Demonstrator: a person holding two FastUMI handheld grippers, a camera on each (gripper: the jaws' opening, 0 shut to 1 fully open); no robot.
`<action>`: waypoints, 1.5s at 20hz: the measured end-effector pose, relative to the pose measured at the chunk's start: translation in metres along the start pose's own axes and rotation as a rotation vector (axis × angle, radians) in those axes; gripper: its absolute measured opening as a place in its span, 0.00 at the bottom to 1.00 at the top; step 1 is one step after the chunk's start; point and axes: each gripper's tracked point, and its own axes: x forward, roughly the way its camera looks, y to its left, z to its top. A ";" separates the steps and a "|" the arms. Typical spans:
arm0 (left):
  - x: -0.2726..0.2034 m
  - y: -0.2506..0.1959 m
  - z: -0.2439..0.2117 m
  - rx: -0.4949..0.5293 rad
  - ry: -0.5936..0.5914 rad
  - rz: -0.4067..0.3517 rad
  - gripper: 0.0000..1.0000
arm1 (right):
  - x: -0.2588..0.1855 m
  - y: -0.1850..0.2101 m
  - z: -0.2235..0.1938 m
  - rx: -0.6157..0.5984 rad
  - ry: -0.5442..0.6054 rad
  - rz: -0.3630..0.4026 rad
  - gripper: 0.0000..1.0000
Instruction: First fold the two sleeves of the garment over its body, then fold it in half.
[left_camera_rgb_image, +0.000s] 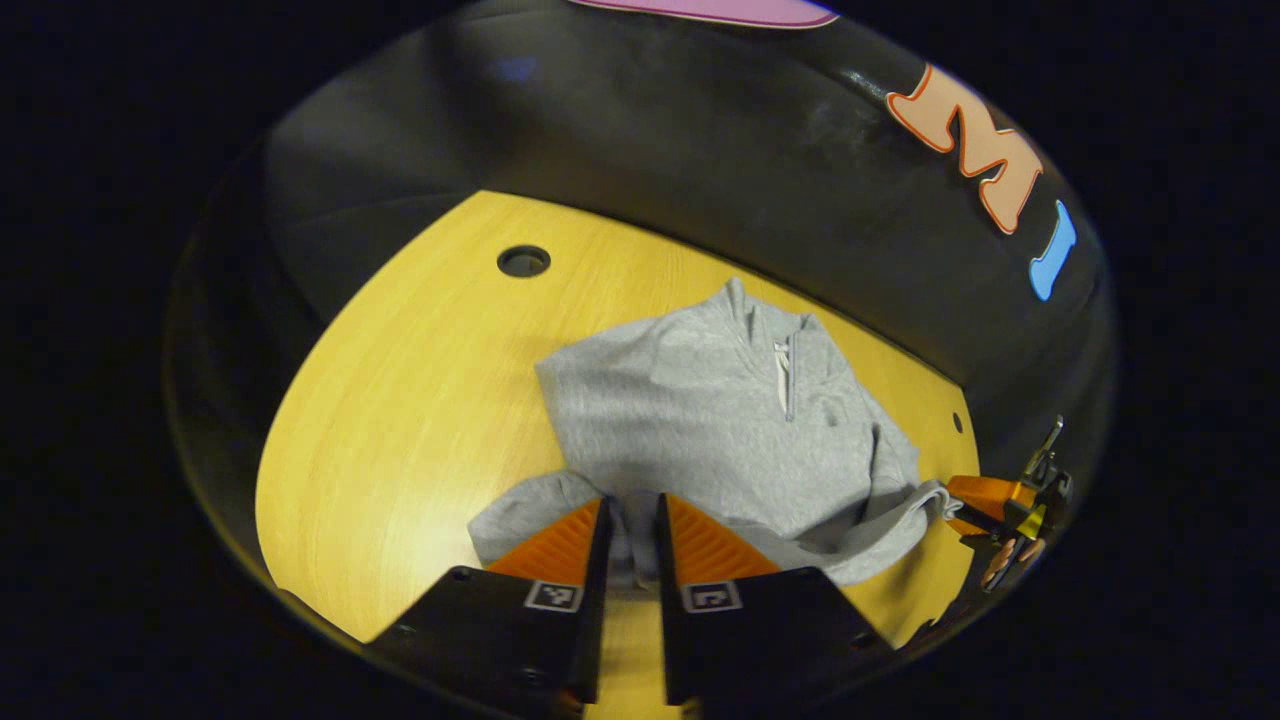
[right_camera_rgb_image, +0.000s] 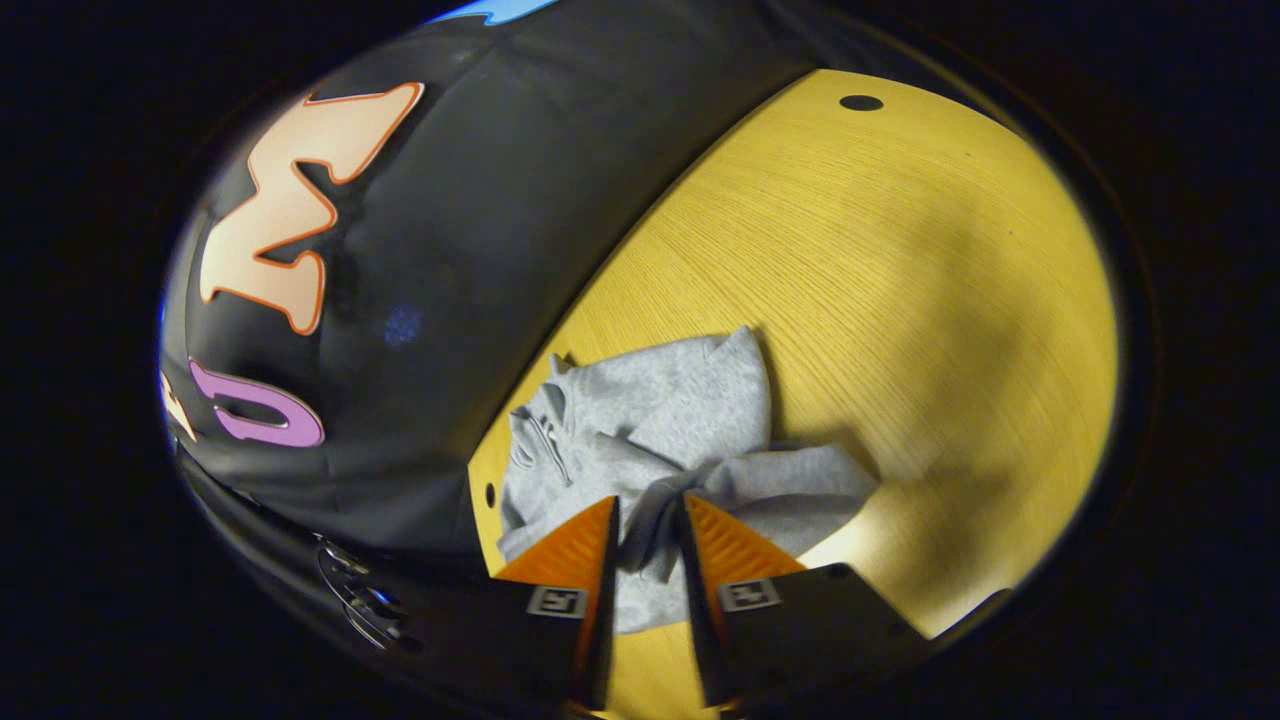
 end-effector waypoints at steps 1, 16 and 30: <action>-0.001 0.003 0.016 0.008 -0.069 0.016 0.49 | 0.000 0.006 0.010 -0.002 -0.047 0.025 0.58; -0.154 -0.026 0.052 0.162 -0.591 0.234 0.95 | -0.135 0.018 0.034 -0.630 -0.406 0.062 0.98; -0.219 -0.041 -0.028 0.239 -0.625 0.212 0.96 | -0.238 0.053 -0.035 -1.007 -0.703 0.130 0.98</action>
